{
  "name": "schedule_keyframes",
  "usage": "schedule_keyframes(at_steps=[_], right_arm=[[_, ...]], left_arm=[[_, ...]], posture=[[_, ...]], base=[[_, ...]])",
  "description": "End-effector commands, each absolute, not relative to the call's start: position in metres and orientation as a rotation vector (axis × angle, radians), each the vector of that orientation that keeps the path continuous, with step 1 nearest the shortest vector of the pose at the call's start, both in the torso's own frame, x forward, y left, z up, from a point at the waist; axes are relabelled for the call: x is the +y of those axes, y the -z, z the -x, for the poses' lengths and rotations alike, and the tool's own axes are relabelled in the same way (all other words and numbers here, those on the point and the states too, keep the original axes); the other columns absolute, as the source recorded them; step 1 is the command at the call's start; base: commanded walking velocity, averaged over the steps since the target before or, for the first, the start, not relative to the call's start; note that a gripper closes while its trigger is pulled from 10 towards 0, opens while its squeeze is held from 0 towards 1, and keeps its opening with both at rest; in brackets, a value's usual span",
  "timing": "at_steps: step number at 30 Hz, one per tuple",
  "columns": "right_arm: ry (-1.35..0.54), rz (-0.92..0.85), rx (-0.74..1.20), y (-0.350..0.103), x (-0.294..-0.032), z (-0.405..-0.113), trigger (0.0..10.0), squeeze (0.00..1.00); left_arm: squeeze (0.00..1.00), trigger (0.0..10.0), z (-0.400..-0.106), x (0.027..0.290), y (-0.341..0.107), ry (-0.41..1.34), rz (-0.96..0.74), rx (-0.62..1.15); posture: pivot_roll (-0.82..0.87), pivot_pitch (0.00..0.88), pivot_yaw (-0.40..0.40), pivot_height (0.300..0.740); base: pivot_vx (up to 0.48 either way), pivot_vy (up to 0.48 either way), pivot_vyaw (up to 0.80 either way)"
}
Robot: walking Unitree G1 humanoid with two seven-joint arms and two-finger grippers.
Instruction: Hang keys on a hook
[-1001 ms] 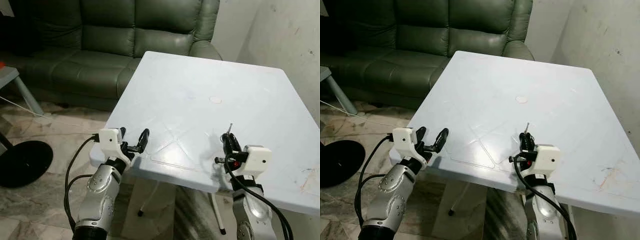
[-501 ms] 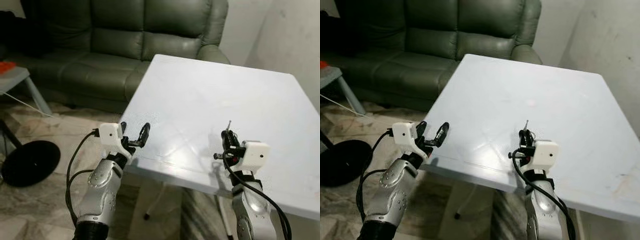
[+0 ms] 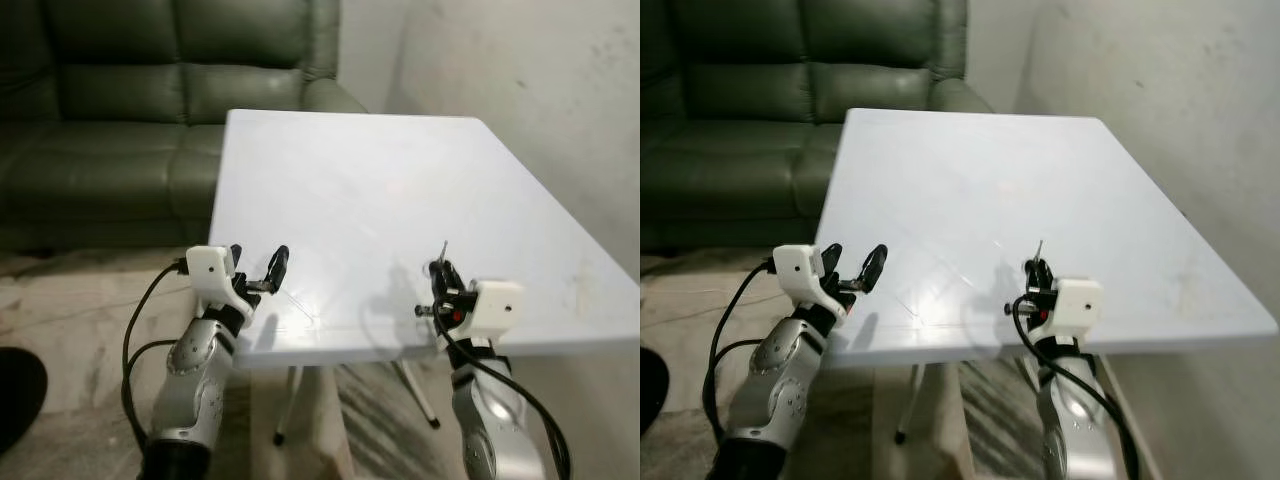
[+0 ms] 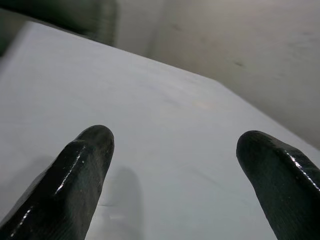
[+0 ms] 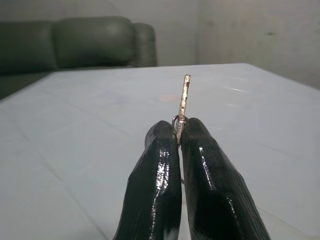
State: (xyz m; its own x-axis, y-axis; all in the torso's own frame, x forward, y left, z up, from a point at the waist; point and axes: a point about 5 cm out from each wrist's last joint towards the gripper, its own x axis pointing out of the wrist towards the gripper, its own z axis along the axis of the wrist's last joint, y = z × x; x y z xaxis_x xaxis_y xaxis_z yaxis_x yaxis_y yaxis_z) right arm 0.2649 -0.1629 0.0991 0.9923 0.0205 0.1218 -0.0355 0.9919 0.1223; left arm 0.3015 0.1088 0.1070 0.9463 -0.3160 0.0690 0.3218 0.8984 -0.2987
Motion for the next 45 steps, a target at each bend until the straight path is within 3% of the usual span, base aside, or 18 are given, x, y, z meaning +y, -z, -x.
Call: schedule_keyframes(at_steps=[1, 30, 45], right_arm=[[-0.035, -0.127, -0.131, -0.103, -0.161, -0.267, 10.0, 0.00], [-0.035, -0.117, -0.121, -0.103, -0.156, -0.269, 10.0, 0.00], [-0.021, -0.101, -0.124, -0.103, -0.158, -0.270, 10.0, 0.00]], left_arm=[[0.00, 10.0, -0.304, 0.112, -0.110, 0.318, 0.307, -0.026], [0.00, 10.0, -0.311, 0.105, -0.114, 0.369, 0.242, -0.017], [0.00, 10.0, -0.319, 0.100, -0.108, 0.314, 0.196, 0.021]], posture=[[-0.03, 0.013, -0.066, 0.740], [-0.03, 0.006, -0.051, 0.740], [-0.05, 0.000, -0.032, 0.740]], base=[[0.000, 0.000, -0.75], [0.000, 0.000, -0.74], [0.000, 0.000, -0.74]])
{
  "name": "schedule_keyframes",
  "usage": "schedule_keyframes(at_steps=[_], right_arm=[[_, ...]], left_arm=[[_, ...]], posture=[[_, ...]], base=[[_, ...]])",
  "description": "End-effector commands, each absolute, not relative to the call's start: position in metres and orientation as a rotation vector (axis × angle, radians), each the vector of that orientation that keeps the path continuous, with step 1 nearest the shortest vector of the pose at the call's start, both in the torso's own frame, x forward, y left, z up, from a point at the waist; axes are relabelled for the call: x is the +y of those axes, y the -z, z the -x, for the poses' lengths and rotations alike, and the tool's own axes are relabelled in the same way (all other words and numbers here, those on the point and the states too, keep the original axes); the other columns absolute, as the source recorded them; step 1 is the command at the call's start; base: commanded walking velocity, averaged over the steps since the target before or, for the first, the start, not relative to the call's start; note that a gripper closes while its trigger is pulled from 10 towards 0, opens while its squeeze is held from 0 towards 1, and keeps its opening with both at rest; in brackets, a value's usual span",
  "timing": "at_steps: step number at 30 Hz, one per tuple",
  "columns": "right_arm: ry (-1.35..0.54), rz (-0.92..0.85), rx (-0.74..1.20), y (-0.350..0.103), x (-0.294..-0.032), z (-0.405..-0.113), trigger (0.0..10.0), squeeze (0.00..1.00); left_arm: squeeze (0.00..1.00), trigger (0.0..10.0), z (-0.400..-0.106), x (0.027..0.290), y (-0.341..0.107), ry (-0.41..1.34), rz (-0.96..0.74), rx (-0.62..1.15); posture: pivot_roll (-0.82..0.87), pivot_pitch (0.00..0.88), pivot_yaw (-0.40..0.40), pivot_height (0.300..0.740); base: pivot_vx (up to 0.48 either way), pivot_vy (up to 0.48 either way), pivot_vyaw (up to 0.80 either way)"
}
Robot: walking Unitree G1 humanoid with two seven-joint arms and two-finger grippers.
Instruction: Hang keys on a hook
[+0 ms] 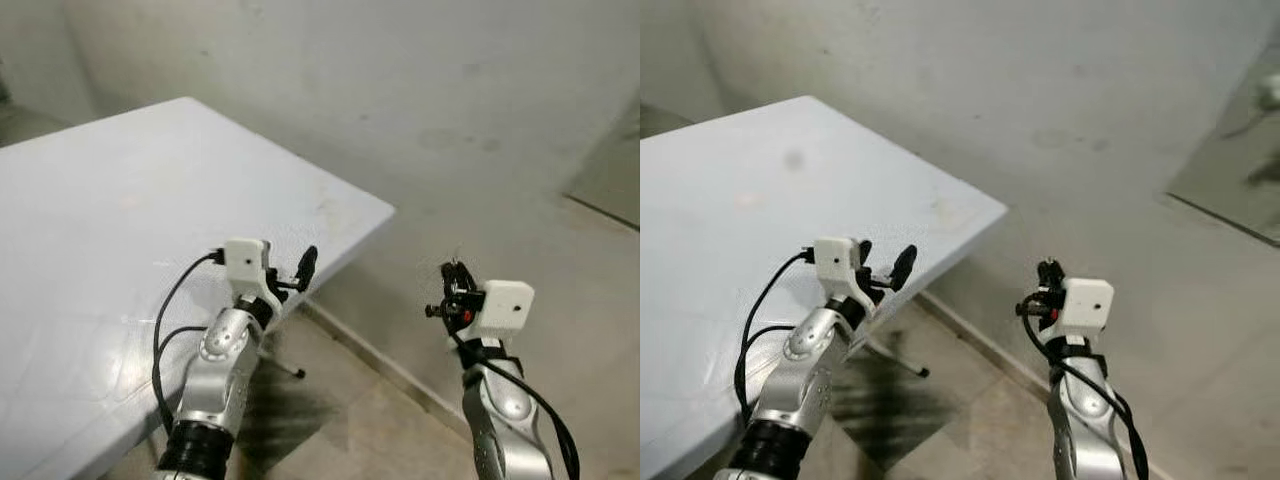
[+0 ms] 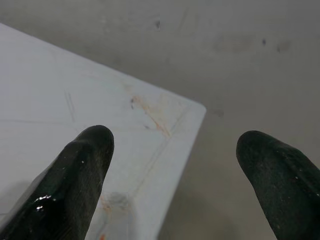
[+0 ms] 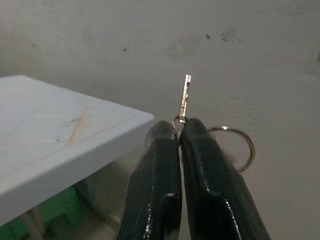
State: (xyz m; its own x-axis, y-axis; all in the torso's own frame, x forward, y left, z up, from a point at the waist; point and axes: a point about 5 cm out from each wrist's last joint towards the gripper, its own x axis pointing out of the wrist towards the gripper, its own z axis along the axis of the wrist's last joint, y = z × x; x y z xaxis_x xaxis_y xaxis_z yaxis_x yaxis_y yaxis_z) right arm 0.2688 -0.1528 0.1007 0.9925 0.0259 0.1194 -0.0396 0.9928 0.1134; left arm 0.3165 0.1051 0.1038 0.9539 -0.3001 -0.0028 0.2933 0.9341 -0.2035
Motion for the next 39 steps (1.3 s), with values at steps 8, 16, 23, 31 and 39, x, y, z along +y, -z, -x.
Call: schedule_keyframes(at_steps=[8, 16, 23, 31, 39], right_arm=[[-0.004, -0.101, -0.127, -0.1018, -0.1581, -0.2692, 10.0, 0.00], [0.003, -0.107, -0.121, -0.0997, -0.1572, -0.2686, 10.0, 0.00], [0.009, -0.105, -0.118, -0.0985, -0.1580, -0.2698, 10.0, 0.00], [0.034, -0.120, -0.123, -0.0977, -0.1555, -0.2700, 10.0, 0.00], [0.046, -0.120, -0.140, -0.0984, -0.1570, -0.2689, 10.0, 0.00]], left_arm=[[0.00, 10.0, -0.3197, 0.1006, -0.1086, 0.314, 0.196, 0.013], [0.00, 10.0, -0.3202, 0.1012, -0.1073, 0.307, 0.164, 0.014], [0.00, 10.0, -0.3177, 0.1001, -0.1065, 0.327, 0.199, 0.024], [0.00, 10.0, -0.3172, 0.1003, -0.1093, 0.353, 0.206, 0.022], [0.00, 10.0, -0.3208, 0.0997, -0.1128, 0.367, 0.212, 0.020]], posture=[[-0.05, 0.000, -0.013, 0.740], [-0.05, 0.000, -0.011, 0.740], [-0.04, 0.000, -0.006, 0.740], [-0.04, 0.000, 0.024, 0.740], [-0.05, 0.000, 0.027, 0.740]], base=[[0.000, 0.000, -0.74], [0.000, 0.000, -0.74], [0.000, 0.000, -0.73], [0.000, 0.000, -0.73], [0.000, -0.178, -0.54]])
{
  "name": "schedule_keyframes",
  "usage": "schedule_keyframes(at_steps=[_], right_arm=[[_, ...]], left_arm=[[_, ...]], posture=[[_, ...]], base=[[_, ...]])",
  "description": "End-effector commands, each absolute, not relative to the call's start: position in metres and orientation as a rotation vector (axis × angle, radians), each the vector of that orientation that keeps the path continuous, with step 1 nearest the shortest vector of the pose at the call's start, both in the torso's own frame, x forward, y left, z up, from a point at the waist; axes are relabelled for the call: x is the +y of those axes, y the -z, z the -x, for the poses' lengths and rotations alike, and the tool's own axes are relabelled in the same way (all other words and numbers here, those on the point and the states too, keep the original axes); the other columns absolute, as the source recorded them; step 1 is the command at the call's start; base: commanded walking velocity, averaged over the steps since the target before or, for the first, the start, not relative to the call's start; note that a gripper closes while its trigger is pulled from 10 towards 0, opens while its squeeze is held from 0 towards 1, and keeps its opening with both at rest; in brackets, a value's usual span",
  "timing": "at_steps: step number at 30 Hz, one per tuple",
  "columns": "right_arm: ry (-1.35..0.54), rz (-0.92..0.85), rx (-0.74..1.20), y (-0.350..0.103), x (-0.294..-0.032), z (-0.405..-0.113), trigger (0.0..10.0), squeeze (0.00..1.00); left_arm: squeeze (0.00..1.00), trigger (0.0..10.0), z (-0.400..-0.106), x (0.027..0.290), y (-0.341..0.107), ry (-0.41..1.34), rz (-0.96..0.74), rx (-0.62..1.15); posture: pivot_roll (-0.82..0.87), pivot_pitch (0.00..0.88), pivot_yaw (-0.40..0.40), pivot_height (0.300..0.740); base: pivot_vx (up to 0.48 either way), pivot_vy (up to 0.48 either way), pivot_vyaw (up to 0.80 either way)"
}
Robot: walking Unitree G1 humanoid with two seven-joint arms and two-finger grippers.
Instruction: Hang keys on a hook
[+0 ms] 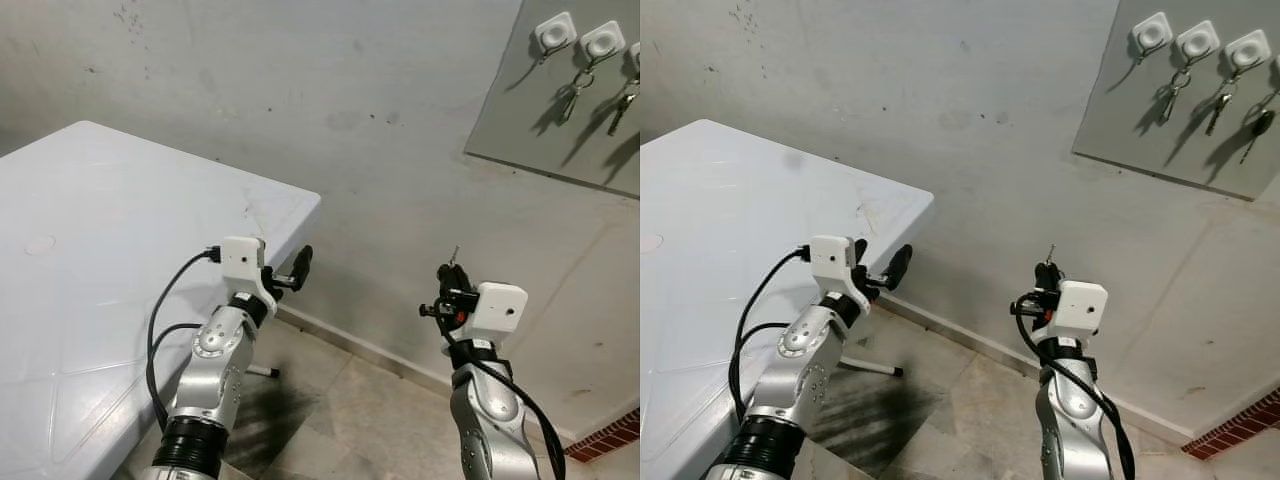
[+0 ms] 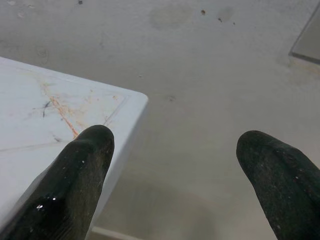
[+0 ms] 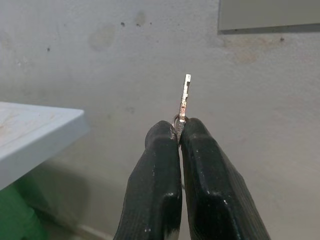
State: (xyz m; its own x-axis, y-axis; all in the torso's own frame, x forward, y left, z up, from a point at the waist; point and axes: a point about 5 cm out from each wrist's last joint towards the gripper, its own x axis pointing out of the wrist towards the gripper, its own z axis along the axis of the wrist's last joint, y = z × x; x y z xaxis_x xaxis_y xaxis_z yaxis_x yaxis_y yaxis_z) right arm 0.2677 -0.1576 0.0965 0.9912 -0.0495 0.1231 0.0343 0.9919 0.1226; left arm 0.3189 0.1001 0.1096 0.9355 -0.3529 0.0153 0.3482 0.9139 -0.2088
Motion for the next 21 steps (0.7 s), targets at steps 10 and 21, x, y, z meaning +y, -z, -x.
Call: schedule_keyframes(at_steps=[10, 21], right_arm=[[0.021, -0.106, -0.148, -0.1002, -0.1552, -0.2692, 10.0, 0.00], [0.001, -0.093, -0.150, -0.1013, -0.1553, -0.2716, 10.0, 0.00]], left_arm=[[0.00, 10.0, -0.3187, 0.0986, -0.1110, 0.357, 0.230, 0.028], [0.00, 10.0, -0.3200, 0.0982, -0.1121, 0.317, 0.285, 0.021]], posture=[[-0.04, 0.003, 0.009, 0.740], [-0.04, 0.000, -0.008, 0.740]], base=[[0.000, -0.472, 0.00], [0.000, -0.300, 0.00]])
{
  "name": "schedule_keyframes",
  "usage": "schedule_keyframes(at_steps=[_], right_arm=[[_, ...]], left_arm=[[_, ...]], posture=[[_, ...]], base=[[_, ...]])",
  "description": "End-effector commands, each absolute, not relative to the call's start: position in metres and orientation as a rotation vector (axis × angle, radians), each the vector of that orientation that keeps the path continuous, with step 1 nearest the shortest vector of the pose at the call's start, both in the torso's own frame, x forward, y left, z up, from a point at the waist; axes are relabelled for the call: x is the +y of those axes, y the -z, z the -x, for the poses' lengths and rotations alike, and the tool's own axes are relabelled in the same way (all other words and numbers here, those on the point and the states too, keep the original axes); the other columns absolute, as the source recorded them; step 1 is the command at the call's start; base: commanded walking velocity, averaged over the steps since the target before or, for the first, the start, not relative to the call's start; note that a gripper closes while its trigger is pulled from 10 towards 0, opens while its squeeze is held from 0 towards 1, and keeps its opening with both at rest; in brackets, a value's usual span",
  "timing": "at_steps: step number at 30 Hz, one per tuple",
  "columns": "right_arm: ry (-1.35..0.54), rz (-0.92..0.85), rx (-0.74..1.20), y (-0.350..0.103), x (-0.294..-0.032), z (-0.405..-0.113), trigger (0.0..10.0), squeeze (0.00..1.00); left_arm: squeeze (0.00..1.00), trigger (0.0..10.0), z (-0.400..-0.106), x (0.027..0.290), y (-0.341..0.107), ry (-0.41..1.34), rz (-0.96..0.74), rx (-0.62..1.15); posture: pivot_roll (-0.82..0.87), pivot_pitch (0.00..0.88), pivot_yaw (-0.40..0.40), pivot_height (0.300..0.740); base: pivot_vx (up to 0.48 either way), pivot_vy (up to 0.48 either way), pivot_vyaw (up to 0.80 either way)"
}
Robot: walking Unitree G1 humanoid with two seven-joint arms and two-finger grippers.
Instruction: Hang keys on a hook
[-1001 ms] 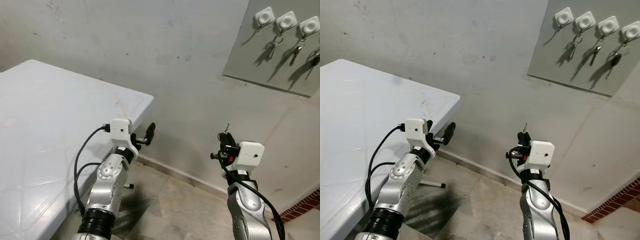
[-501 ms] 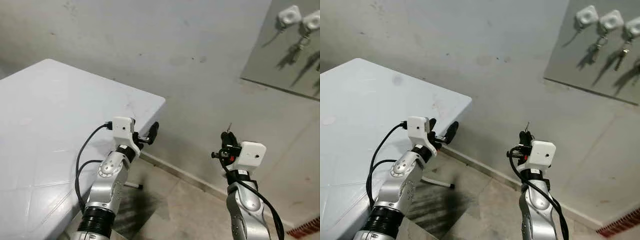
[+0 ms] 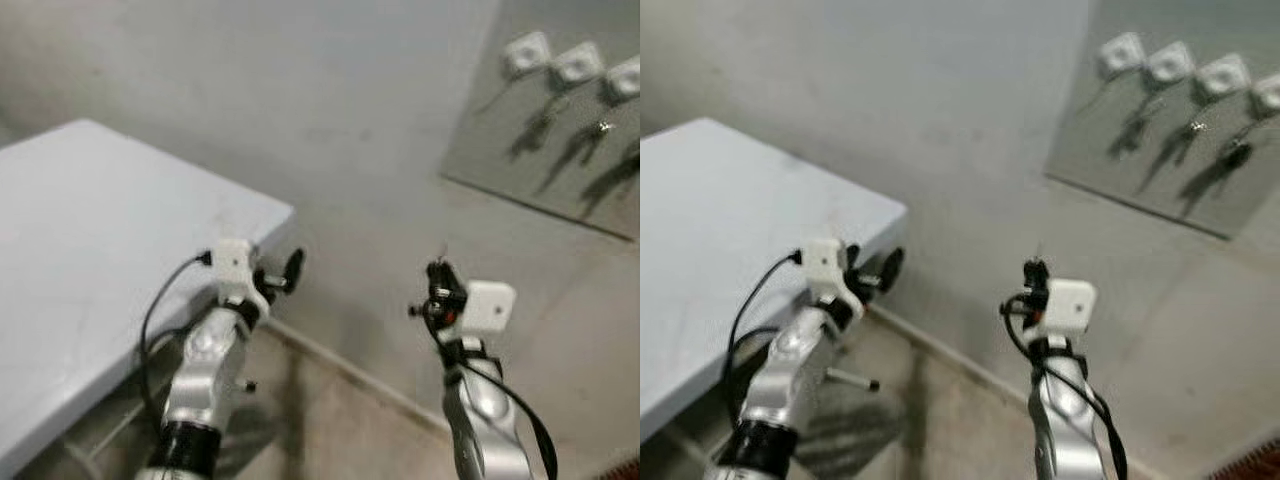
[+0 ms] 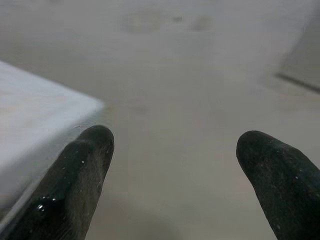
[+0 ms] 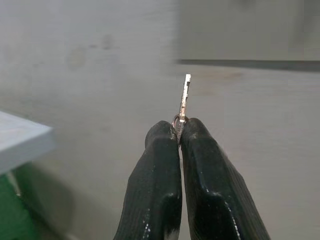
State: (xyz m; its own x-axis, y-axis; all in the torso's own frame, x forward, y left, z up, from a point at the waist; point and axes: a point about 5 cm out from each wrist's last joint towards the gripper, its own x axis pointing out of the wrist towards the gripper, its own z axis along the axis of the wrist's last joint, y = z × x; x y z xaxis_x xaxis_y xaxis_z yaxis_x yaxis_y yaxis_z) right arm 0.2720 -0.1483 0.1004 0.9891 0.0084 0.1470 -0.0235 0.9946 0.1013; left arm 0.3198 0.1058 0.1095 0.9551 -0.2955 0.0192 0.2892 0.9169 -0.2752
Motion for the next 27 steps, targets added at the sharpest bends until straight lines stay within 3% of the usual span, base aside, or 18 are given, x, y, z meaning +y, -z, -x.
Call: schedule_keyframes(at_steps=[1, 13, 27], right_arm=[[0.001, -0.092, -0.150, -0.1012, -0.1555, -0.2718, 10.0, 0.00], [0.001, -0.094, -0.117, -0.0989, -0.1549, -0.2739, 10.0, 0.00], [-0.011, -0.096, -0.097, -0.0975, -0.1538, -0.2786, 10.0, 0.00]], left_arm=[[0.00, 10.0, -0.3201, 0.0980, -0.1122, 0.317, 0.281, 0.022], [0.00, 10.0, -0.3224, 0.0972, -0.1103, 0.290, 0.314, 0.048], [0.00, 10.0, -0.3243, 0.0953, -0.1094, 0.288, 0.317, 0.060]], posture=[[-0.04, 0.000, -0.008, 0.740], [-0.04, 0.000, -0.013, 0.740], [-0.04, 0.000, -0.020, 0.740]], base=[[0.000, 0.000, 0.00], [0.000, 0.000, 0.00], [0.000, 0.000, -0.74]])
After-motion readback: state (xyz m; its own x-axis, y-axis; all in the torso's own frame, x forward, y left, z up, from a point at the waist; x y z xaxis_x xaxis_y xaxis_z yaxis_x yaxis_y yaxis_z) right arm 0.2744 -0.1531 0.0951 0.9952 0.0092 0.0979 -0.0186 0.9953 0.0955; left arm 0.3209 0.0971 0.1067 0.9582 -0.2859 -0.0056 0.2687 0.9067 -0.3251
